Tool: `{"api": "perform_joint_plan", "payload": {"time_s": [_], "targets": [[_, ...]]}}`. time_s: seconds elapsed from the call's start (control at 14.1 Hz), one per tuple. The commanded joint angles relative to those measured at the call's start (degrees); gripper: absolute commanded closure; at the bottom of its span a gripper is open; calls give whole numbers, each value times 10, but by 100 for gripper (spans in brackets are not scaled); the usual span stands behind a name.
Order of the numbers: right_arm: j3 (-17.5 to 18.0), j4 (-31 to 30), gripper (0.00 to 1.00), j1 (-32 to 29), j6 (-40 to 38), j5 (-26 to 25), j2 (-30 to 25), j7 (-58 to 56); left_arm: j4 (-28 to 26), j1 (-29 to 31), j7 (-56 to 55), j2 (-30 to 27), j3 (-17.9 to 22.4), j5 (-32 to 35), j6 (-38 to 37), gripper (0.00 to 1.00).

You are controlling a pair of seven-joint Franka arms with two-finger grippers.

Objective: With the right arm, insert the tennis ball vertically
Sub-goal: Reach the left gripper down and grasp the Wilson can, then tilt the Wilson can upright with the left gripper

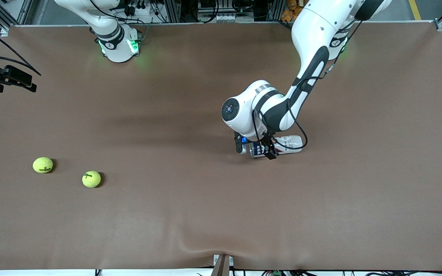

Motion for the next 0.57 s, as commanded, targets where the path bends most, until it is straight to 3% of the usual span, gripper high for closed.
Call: {"api": "perform_joint_plan", "payload": {"time_s": [0.0, 0.5], "targets": [[5, -3, 0, -14, -5, 8, -5, -5, 8, -6, -15, 11, 6, 17, -15, 0], [5, -3, 0, -18, -5, 9, -4, -5, 8, -10, -56, 31, 6, 44, -51, 0]]}}
